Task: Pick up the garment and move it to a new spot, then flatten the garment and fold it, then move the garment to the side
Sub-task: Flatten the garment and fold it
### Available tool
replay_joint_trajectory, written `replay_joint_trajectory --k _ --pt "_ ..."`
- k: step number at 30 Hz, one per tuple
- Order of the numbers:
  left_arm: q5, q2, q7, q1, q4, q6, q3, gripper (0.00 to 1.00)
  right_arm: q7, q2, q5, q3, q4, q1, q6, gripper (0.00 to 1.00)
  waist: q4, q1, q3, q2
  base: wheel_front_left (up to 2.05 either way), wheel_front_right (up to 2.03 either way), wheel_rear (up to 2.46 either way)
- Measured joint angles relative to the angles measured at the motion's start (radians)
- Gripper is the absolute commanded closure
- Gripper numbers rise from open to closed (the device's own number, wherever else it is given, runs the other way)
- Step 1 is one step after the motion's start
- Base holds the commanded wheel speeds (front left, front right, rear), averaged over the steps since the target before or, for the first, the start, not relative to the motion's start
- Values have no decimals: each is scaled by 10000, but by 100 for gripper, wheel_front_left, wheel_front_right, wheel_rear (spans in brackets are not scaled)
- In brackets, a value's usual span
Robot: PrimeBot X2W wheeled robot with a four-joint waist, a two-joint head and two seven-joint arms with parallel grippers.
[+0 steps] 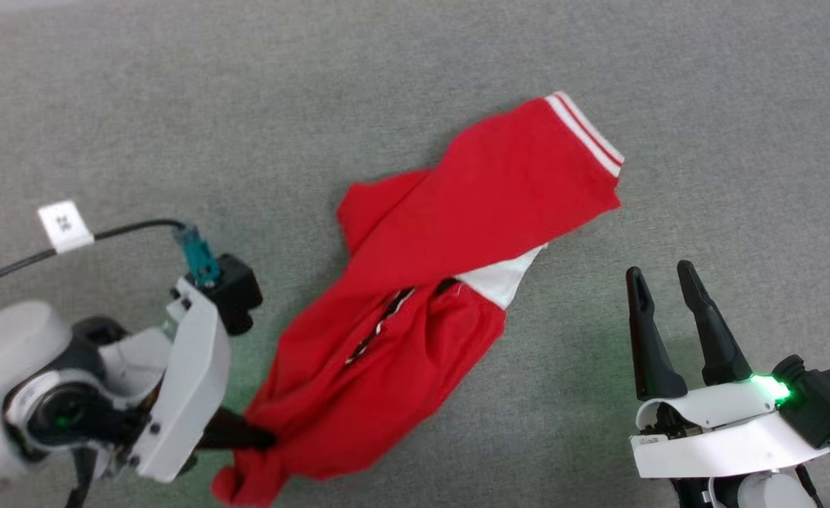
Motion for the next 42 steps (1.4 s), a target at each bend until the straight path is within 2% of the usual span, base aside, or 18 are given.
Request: replay_joint_trajectory --k 3,6,7,8,9,10,16,19,22,25,28,31,36,42 --pt "-424 407 182 162 -796 0 33 100 0 0 -29 6 -19 -1 0 0 70 0 3 0 0 0 0" --pt "-571 351 -270 306 -1035 42 192 100 0 0 -59 10 -36 -5 0 0 78 0 56 0 0 0 0" --pt "-295 320 -420 284 -1011 42 230 96 0 0 -59 12 -36 -8 0 0 79 0 73 0 0 0 0" --pt "-69 263 -646 251 -911 40 291 69 0 0 -59 12 -40 -13 0 0 77 0 91 0 0 0 0" --pt "-8 178 -800 250 -777 40 341 52 0 0 -59 10 -44 -14 0 0 72 0 103 0 0 0 0" --pt "4 111 -867 251 -717 40 353 0 0 0 -58 6 -46 -15 0 0 65 0 110 0 0 0 0" --pt "410 119 -959 -492 -828 35 842 0 0 0 -54 -142 -54 -5 0 0 41 0 42 0 0 0 0" --pt "757 -148 -953 -1183 -951 25 1166 0 0 0 19 -163 -46 0 0 0 13 0 -16 0 0 0 0" --pt "1154 -926 -869 -1777 -836 25 1244 0 0 0 46 -153 -33 2 0 0 -41 0 -57 0 0 0 0" --pt "1678 -2113 -696 -2213 -497 23 982 0 0 0 123 -111 -31 1 0 0 -103 0 -51 0 0 0 0" --pt "2234 -3400 -974 -2553 244 23 807 0 0 2 274 -8 -42 -22 0 0 -220 0 9 0 0 0 0" --pt "2961 -4257 -1097 -2847 888 23 460 0 0 0 464 109 -56 -94 0 0 -409 0 106 0 0 0 0" --pt "3421 -4986 -1348 -2873 1891 23 151 0 0 -2 721 251 -59 -110 0 0 -829 0 293 1 0 0 0" --pt "4077 -5135 -1588 -2854 3020 23 35 0 0 -2 1014 472 -67 -121 0 0 -1338 0 510 0 0 0 0"
